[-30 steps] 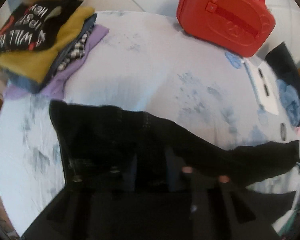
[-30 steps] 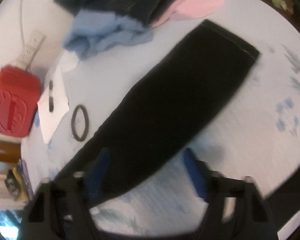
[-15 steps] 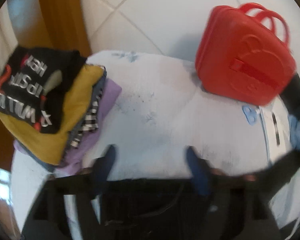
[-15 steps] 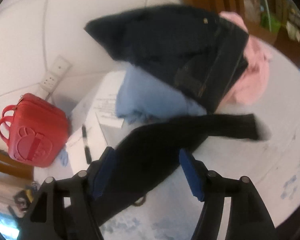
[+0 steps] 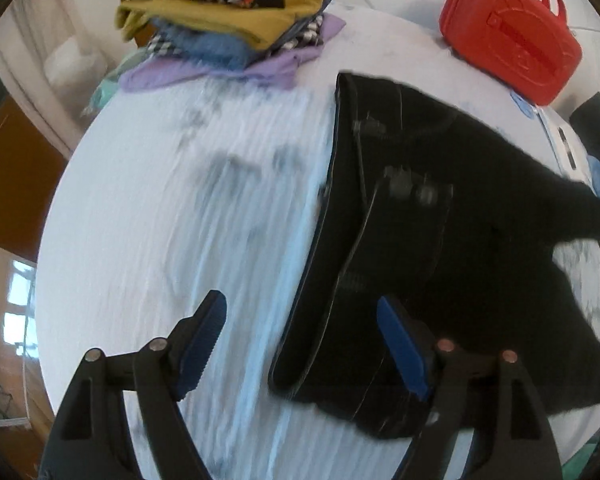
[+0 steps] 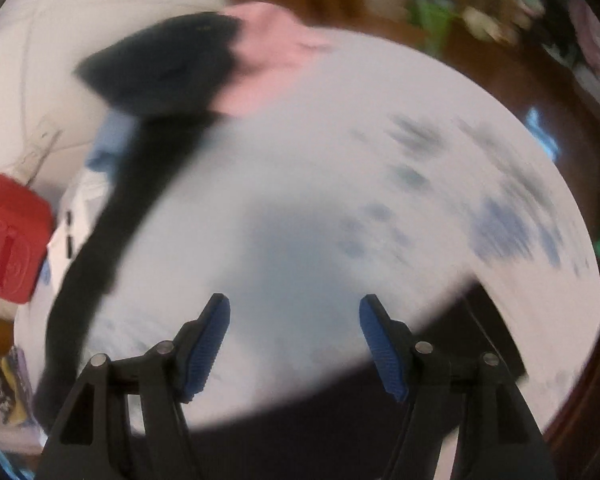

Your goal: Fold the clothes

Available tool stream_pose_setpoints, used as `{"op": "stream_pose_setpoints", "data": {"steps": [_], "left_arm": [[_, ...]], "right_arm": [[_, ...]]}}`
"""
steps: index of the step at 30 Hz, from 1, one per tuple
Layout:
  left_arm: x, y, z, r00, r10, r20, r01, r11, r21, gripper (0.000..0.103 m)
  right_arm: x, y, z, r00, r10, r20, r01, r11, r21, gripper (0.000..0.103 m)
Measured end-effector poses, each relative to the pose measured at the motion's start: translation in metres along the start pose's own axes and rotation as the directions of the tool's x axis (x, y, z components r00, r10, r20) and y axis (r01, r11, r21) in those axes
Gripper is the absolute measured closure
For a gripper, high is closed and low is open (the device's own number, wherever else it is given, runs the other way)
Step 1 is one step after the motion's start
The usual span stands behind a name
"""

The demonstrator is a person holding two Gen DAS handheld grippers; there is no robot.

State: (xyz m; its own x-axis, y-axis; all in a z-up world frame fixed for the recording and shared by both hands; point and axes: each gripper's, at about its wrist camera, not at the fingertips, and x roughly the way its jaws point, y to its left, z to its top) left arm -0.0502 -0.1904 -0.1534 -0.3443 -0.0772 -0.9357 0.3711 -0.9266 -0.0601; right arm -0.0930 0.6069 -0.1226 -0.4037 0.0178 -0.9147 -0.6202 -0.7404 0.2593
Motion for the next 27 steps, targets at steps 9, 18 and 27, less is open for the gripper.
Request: {"op": "stream_pose_setpoints", "data": {"steps": [9, 18, 27], "left_arm": [[0.03, -0.027, -0.031, 0.999, 0.049, -0.017, -0.049, 0.998, 0.048, 0.023], [0.022, -0.025, -0.041, 0.999, 0.037, 0.029, -0.036, 0.999, -0.016, 0.044], [-0.044, -0.016, -0.042, 0.992, 0.019, 0.123, -0.004, 0.992, -0.127, 0.08]], "right_arm": [[-0.035, -0.084, -0.042, 0.999, -0.042, 0.017, 0.04, 0.994, 0.102, 0.034], [-0.017, -0.131, -0.049, 0.994, -0.111, 0.002, 0.11, 0.988, 0.112, 0.01], [0.003, -0.079, -0.048, 0.975, -0.22, 0.014, 0.22, 0.974, -0.053, 0.084]]}}
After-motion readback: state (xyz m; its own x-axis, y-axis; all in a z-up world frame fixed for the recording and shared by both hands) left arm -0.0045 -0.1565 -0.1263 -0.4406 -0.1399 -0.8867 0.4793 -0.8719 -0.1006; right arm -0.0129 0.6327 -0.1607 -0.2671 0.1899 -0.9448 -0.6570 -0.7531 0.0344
